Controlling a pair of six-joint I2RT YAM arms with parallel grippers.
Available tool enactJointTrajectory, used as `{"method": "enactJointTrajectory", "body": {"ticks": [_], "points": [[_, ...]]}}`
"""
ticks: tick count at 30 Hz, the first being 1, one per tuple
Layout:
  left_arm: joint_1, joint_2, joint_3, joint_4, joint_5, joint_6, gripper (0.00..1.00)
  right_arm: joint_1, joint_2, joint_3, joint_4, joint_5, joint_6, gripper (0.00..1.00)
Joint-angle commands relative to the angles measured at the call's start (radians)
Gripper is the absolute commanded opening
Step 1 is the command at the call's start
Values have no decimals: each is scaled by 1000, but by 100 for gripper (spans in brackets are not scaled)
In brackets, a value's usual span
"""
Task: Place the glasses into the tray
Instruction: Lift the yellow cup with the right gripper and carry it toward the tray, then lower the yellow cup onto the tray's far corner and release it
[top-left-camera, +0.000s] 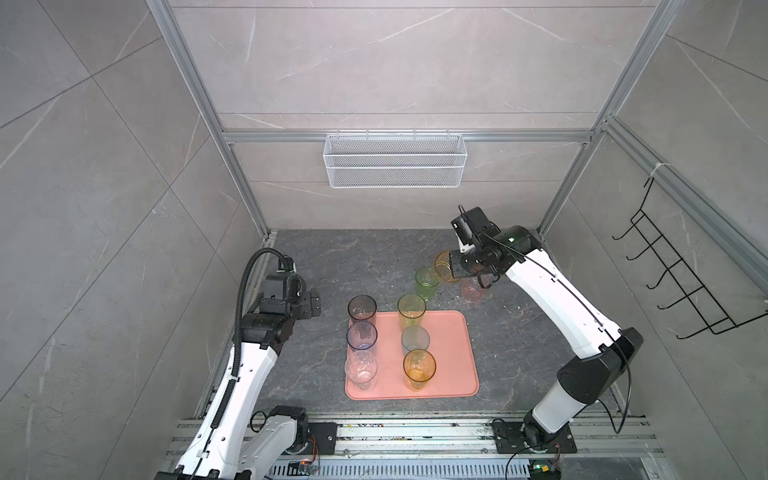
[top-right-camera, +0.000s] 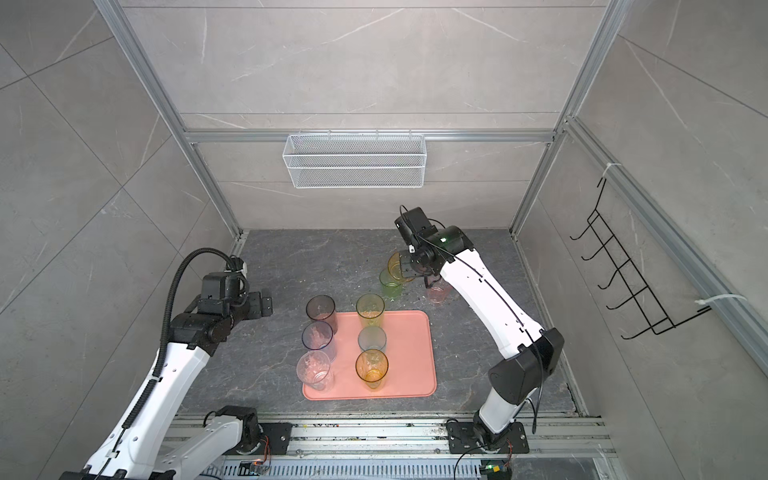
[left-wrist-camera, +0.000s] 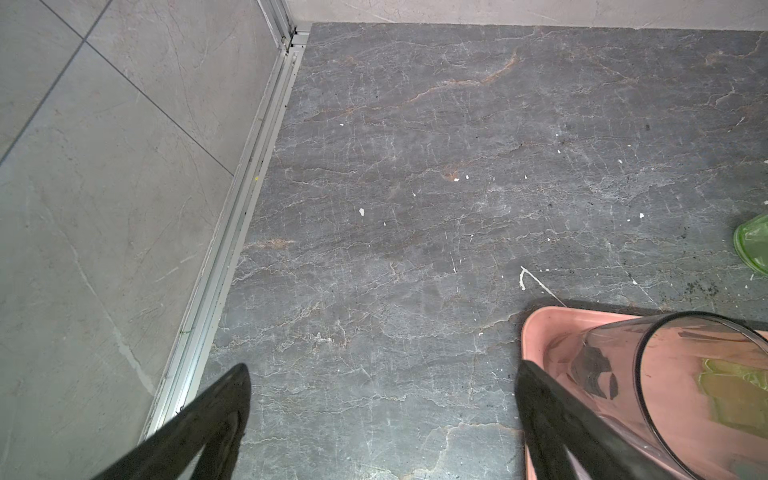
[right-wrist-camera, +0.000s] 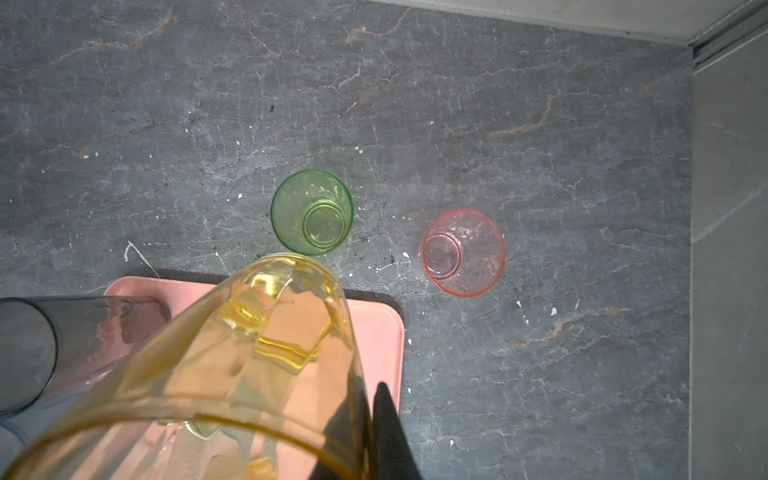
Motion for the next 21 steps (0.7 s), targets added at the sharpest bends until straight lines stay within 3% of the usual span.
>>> {"method": "enactJointTrajectory", "body": {"ticks": [1,12,21], "points": [[6,-17,10,16,-8,8,99,-13,-49,-70,17,-4,0,0],[6,-21,9,16,-3,8,99,-41,-89,-274,58,-105,32,0],[6,-22,9,16,2,8,99,-50,-80,-384,106,-105,53,0]]}}
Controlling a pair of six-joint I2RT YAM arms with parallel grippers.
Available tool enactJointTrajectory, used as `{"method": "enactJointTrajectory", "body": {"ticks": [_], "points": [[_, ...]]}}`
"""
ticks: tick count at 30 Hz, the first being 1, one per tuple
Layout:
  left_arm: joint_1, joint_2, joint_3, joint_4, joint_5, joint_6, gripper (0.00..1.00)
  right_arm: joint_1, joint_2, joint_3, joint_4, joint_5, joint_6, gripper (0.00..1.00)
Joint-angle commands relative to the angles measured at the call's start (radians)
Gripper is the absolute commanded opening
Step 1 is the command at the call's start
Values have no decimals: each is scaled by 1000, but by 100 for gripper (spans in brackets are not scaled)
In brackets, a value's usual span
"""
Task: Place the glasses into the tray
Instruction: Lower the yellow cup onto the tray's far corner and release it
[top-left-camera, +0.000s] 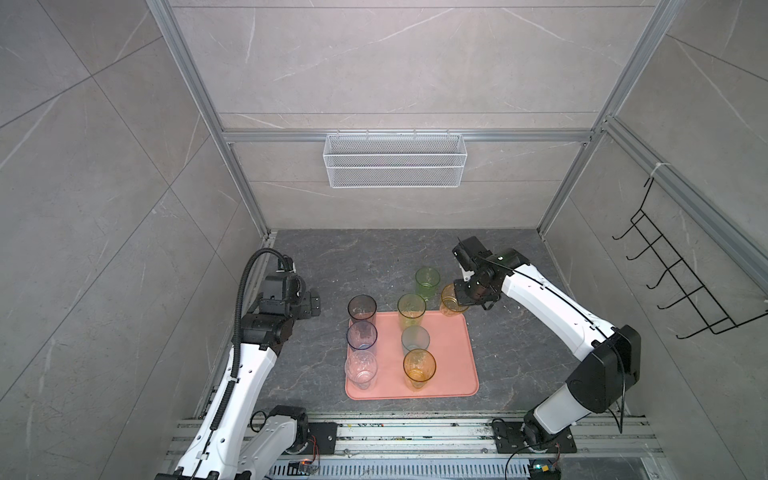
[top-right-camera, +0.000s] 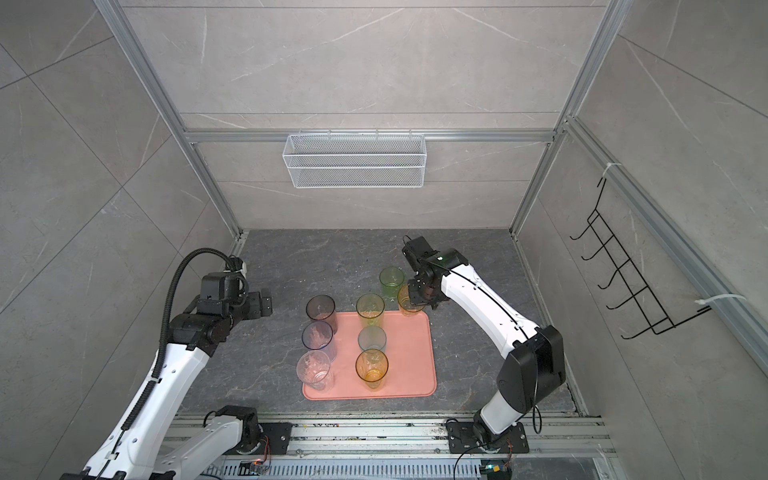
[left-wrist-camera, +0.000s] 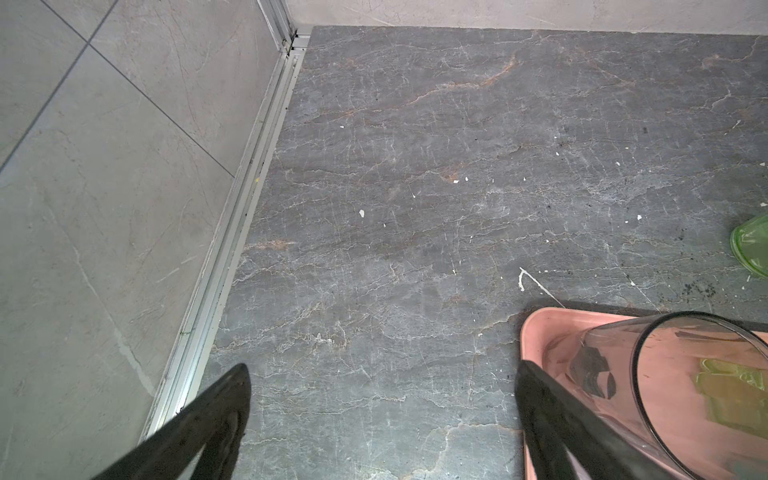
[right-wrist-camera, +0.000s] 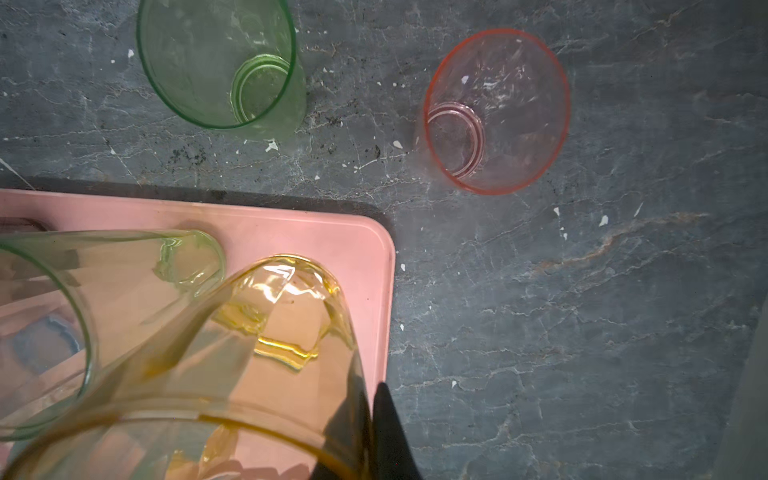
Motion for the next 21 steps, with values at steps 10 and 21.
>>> {"method": "enactJointTrajectory", "body": {"ticks": [10,21], "points": [[6,-13,9,17,1,8,99,-27,13,-114,88,-27,27,0],[6,-7,9,16,2,7,99,-48,80,-149,114,-75,27,0]]}}
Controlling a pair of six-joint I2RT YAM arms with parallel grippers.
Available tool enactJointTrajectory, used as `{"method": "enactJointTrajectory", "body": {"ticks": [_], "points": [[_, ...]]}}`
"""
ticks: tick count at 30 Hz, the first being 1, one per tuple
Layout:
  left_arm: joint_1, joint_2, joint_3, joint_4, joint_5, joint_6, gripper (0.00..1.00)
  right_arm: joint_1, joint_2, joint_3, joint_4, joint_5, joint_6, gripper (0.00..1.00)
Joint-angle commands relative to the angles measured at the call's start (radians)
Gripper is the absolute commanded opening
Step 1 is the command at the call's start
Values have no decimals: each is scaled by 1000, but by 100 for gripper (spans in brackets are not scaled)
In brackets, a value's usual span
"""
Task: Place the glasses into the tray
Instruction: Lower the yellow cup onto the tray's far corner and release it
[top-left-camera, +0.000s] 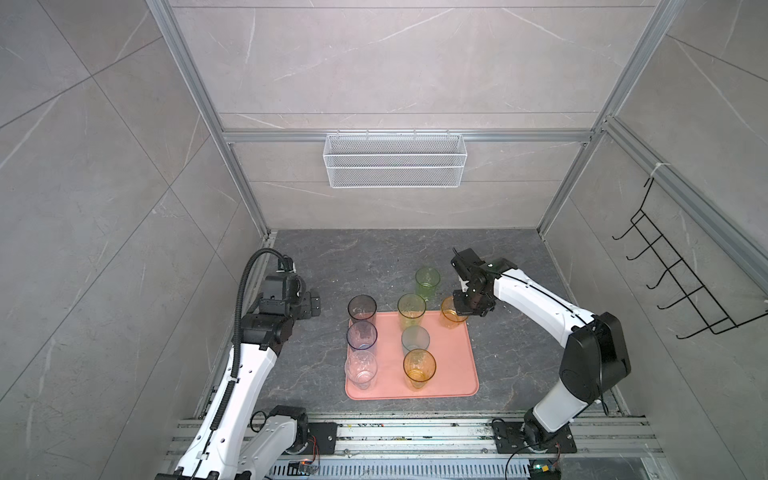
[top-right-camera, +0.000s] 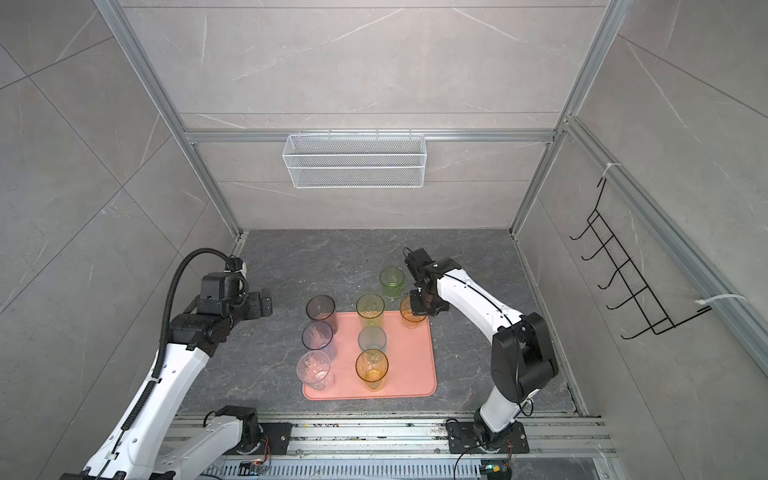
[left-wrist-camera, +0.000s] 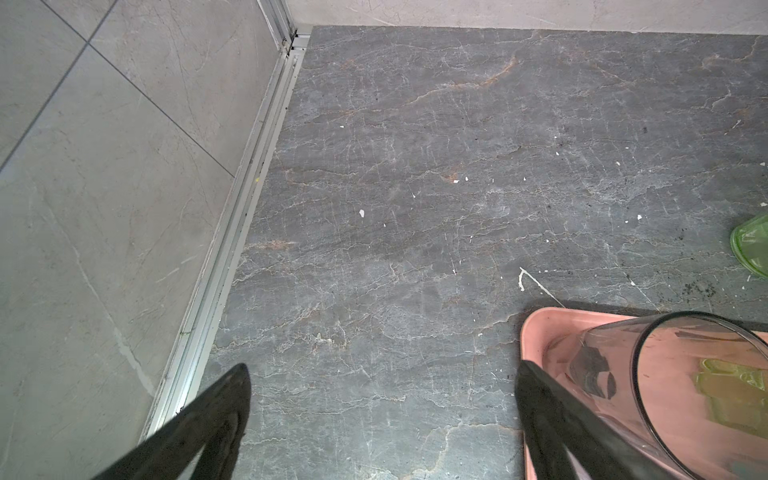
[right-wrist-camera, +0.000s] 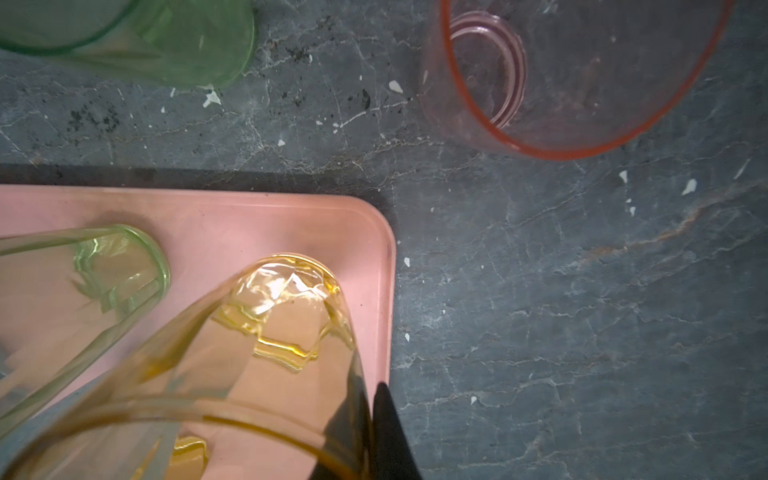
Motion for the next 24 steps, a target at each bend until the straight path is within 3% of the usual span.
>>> {"method": "enactJointTrajectory", "body": {"ticks": [1,24], "points": [[6,-6,9,16,1,8,99,-7,22,-13,13,-20,17,0],[6,-3,10,16,2,8,99,-29,126,-6,11,-22,25,0]]}}
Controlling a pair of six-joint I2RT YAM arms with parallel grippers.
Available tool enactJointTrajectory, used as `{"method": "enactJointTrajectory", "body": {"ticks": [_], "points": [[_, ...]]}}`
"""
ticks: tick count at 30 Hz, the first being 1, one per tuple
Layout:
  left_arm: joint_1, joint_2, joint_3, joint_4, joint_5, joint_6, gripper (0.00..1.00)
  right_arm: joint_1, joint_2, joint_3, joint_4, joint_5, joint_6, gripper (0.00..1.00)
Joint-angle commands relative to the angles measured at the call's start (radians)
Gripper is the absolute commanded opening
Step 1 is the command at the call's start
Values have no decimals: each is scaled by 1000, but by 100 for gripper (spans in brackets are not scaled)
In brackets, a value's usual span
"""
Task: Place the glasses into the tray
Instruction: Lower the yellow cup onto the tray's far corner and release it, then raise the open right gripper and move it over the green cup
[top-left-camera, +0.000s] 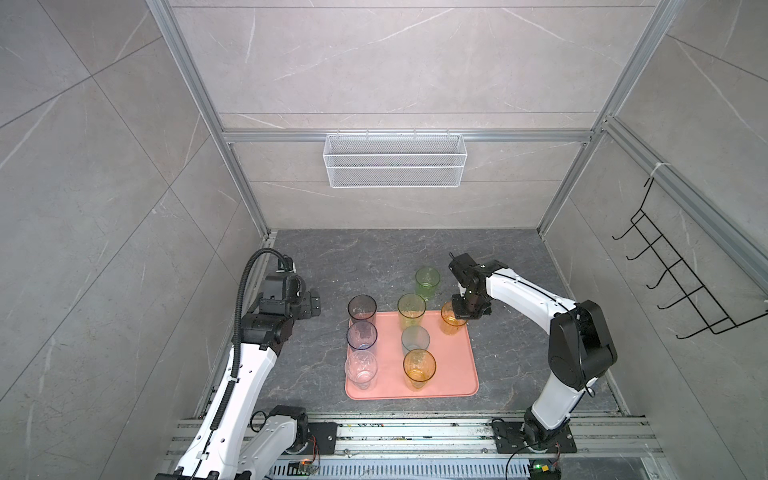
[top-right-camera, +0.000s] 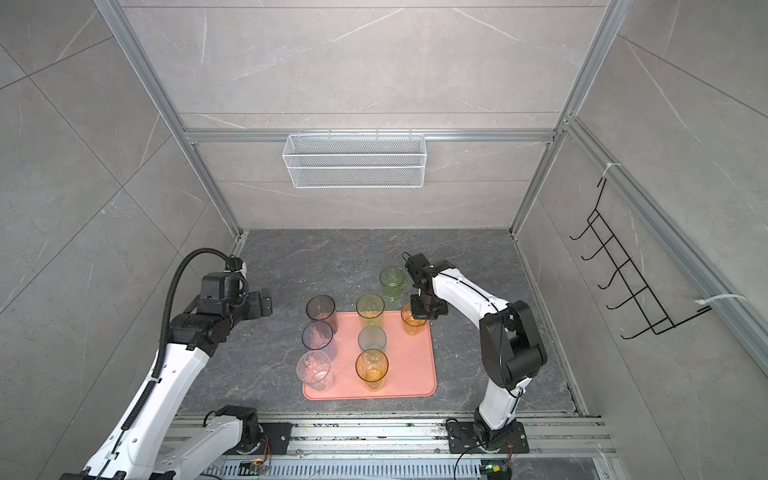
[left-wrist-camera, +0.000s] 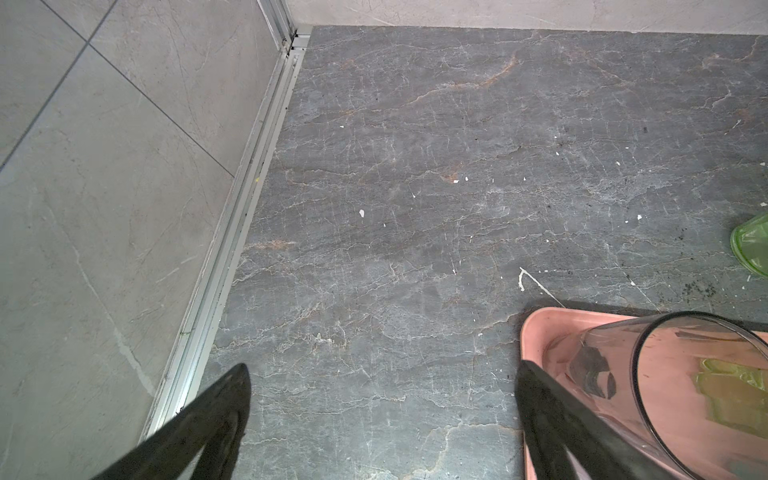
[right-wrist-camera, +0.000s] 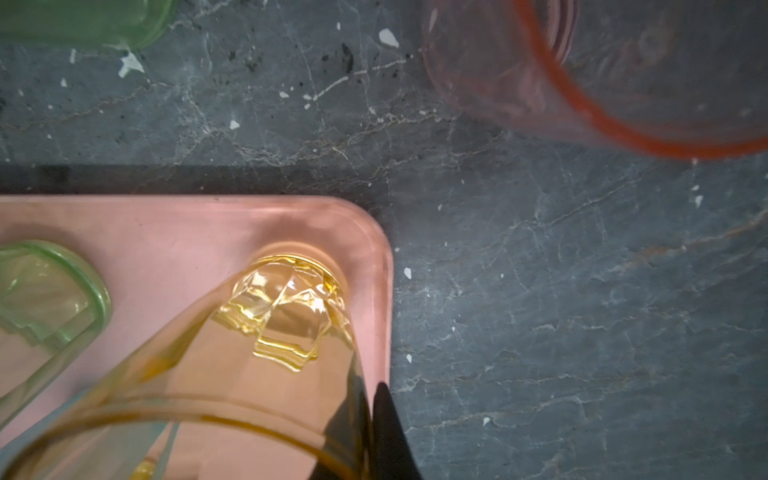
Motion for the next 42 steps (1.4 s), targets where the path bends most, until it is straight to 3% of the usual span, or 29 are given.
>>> {"method": "enactJointTrajectory", "body": {"ticks": [1,4,20,34,42], "points": [[7,-3,12,16,1,9,99,-2,32,23,-25,6,19,0],[7,-5,10,15,-2,8,99,-3,38,24,-23,5,24,3],[7,-8,10,13,-1,6,99,0,10,24,-6,-43,3,36],[7,-15,12,13,-4,6,99,-1,-115,119,-94,-37,-35,53],[9,-18,11,13,-5,6,99,0,-146,225,-147,-23,-50,54]]}}
